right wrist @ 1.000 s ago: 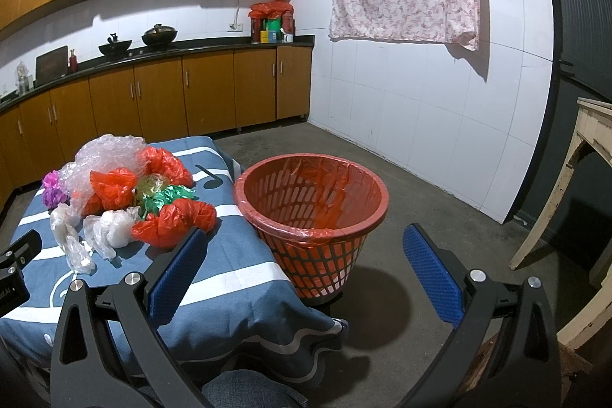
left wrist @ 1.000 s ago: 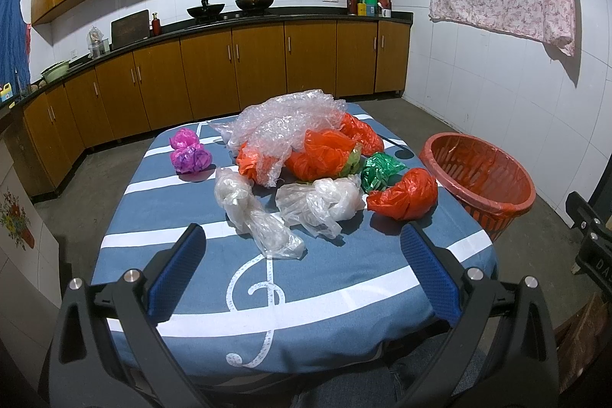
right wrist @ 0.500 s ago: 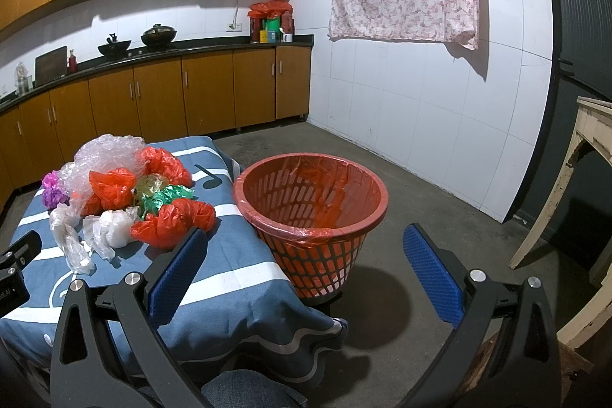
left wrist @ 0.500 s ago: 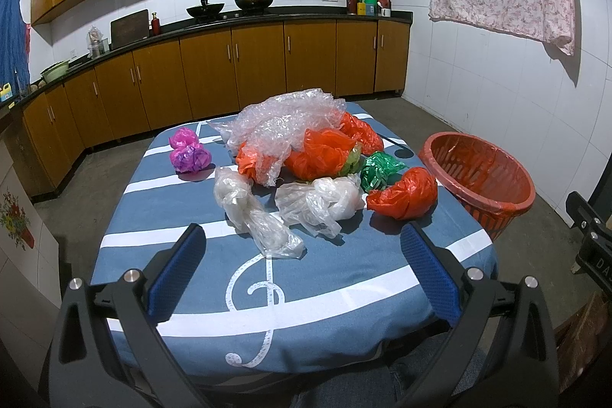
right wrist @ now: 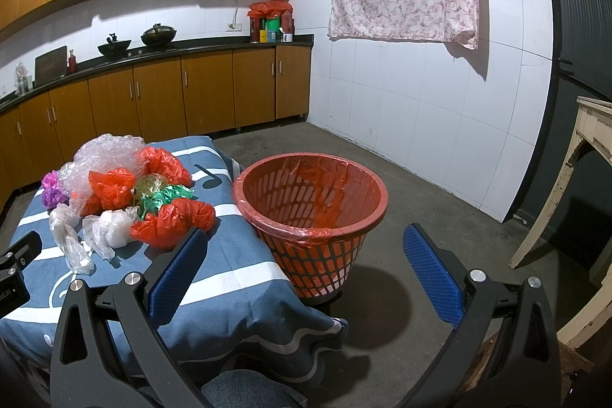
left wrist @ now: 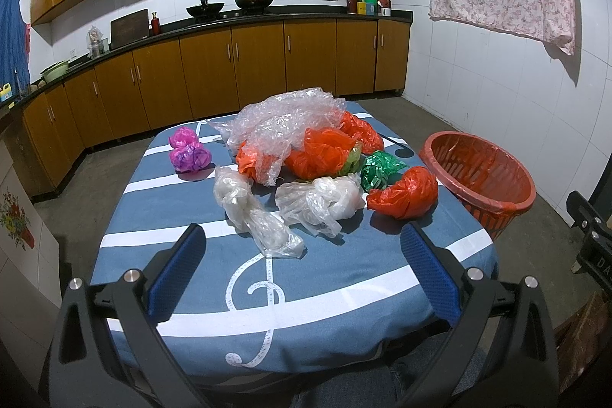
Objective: Collect trash
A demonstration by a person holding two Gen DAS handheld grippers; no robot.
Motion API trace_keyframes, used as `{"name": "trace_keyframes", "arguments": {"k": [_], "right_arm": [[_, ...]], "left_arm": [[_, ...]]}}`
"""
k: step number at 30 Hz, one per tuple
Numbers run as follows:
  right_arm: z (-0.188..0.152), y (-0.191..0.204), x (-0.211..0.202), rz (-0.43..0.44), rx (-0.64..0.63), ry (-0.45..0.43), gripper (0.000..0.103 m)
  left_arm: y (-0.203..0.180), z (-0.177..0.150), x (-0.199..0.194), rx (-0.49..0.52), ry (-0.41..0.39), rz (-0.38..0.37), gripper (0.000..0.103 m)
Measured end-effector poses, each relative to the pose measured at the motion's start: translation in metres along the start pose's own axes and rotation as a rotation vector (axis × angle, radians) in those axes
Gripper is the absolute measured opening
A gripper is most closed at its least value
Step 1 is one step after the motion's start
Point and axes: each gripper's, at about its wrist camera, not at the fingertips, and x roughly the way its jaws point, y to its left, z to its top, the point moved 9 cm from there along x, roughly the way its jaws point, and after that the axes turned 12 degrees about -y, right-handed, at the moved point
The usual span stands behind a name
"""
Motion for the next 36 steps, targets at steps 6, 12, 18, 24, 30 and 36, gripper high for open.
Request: {"name": "trace_keyframes", "arguments": {"k": [6,12,18,24,30,36], "right_arm": [[0.0,0.001,0.0,0.002,-0.002,-0.001,0.101],[0.001,0.0,0.0,0.003,-0.002,0.002,0.101],[0.002,0.001,-0.001,0.007,-0.001,0.003,0.101],[-0.002,0.006,0.007,0.023,0.0,0.006,0.101],[0.0,0.014,0.014,0.062,0.017,0.007,0.101],[-0.004,0.033,0.032,0.112,0.031,0.048,0.101]], "left_arm": [[0.0,0.0,0.0,0.0,0.0,0.0,0.099],[0.0,0.0,0.0,0.0,0.001,0.0,0.099],[0.0,-0.001,0.0,-0.001,0.003,0.002,0.099],[0.002,-0.002,0.0,-0.001,0.006,0.018,0.099],[0.026,-0.009,0.009,-0.041,0.021,0.058,0.099],[0.078,-0.02,0.024,-0.104,0.056,0.161,0.099]]}}
